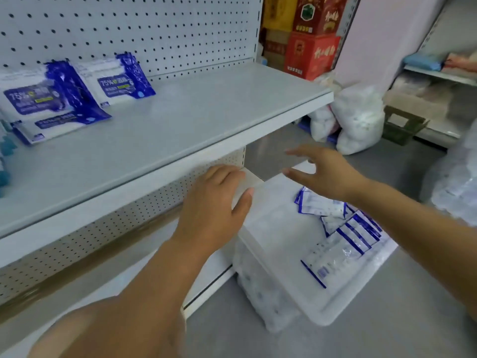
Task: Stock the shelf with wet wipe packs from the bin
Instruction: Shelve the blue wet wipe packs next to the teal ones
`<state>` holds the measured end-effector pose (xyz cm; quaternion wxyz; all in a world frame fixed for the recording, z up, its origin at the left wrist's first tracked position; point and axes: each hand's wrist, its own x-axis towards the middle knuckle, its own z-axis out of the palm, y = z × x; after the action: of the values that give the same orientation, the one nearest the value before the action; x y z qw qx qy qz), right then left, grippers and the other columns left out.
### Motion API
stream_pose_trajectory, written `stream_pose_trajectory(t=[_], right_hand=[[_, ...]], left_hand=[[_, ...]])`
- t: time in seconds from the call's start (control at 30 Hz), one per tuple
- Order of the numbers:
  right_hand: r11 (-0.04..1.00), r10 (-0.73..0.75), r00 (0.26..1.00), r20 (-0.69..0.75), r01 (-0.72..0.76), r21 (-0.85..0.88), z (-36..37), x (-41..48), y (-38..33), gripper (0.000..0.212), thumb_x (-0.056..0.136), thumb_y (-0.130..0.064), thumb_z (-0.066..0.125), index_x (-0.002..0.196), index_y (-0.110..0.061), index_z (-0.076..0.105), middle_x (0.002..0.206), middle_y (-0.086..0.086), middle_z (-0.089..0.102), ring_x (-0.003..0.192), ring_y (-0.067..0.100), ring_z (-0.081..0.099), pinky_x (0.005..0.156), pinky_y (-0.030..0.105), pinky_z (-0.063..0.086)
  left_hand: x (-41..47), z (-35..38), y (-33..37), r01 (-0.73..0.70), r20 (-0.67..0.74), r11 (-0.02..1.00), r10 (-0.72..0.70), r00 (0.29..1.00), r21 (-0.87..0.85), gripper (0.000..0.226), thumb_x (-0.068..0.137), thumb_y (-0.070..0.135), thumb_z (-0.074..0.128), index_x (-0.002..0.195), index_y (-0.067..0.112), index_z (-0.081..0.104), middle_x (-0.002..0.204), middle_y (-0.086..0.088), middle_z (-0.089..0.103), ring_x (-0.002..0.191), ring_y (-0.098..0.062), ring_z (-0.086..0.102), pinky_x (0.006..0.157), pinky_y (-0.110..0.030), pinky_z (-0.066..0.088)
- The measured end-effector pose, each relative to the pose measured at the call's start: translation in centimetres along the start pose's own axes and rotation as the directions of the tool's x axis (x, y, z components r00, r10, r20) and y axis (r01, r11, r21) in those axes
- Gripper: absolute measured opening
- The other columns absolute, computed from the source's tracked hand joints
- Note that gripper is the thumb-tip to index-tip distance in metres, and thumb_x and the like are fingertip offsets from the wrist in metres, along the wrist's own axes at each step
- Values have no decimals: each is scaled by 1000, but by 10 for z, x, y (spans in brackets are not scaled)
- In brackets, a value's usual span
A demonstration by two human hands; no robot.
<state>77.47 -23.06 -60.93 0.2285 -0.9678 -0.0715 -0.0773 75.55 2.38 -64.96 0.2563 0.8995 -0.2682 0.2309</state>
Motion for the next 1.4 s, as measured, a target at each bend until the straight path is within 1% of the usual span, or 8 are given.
stream_pose_trajectory(t=[0.23, 0.4, 0.57, 0.73, 0.93, 1.17, 1.3, 1.4], right_hand=[[900, 432, 875, 216, -404, -164, 30, -40, 113, 44, 95, -41, 64, 131, -16, 62, 135, 2, 62, 119, 21, 58, 99, 25, 37], [826, 560, 801, 214, -518, -223, 60, -26, 166, 55, 94, -44, 65, 142, -19, 52, 144, 6, 54, 116, 26, 58, 94, 30, 42], [839, 514, 825, 233, -428, -336, 91, 15, 181, 77, 94, -51, 59, 156, -18, 28, 158, 8, 37, 141, 31, 39, 114, 42, 34], [774, 562, 788, 250, -395, -495, 124, 27, 185, 73, 88, -66, 53, 147, -27, 39, 142, 6, 50, 133, 31, 43, 105, 46, 39], [894, 443, 799, 407, -358, -270, 143, 26, 165, 83, 82, -73, 60, 150, -32, 36, 144, -5, 53, 138, 27, 43, 114, 53, 22], [923, 375, 649, 663, -189, -336, 113, 25, 166, 97, 72, -61, 80, 152, -41, 30, 161, -7, 32, 147, 26, 33, 120, 54, 23], [859, 339, 748, 571, 1, -512, 118, 24, 158, 100, 64, -60, 86, 148, -32, 40, 141, -1, 49, 139, 26, 36, 112, 53, 18], [837, 305, 782, 544, 52, -545, 121, 24, 155, 79, 64, -69, 80, 128, -30, 57, 124, -2, 53, 127, 22, 42, 107, 49, 22]], left_hand=[[-27, 62, 9, 152, 402, 988, -151, 903, 30, 63, 100, 55, 42, 149, 16, 43, 160, -5, 32, 148, -23, 25, 121, -41, 24], [-24, 88, -5, 209, 533, 961, -274, 800, 180, 76, 98, 65, 27, 158, 18, 18, 168, -7, 3, 154, -25, 1, 124, -47, 9], [-27, 99, -33, 207, 610, 940, -334, 719, 271, 83, 97, 68, 24, 159, 15, 8, 167, -6, -8, 154, -23, -4, 124, -50, 6], [-20, 102, -32, 259, 592, 940, -341, 730, 223, 83, 97, 67, 30, 159, 16, 10, 168, -5, -3, 154, -25, 4, 124, -45, 9], [-15, 105, -33, 305, 550, 935, -353, 757, 181, 78, 97, 63, 36, 157, 15, 19, 166, -3, 8, 149, -26, 19, 119, -42, 25], [-13, 106, -33, 334, 544, 931, -358, 758, 148, 74, 98, 60, 38, 154, 15, 25, 164, -3, 13, 146, -25, 24, 113, -42, 32], [-12, 102, -35, 325, 549, 934, -350, 759, 147, 71, 99, 59, 35, 155, 16, 25, 165, -1, 13, 147, -24, 24, 113, -43, 32], [-14, 100, -32, 340, 556, 928, -365, 747, 153, 70, 100, 59, 34, 155, 16, 24, 166, -1, 10, 148, -24, 21, 114, -43, 29]])
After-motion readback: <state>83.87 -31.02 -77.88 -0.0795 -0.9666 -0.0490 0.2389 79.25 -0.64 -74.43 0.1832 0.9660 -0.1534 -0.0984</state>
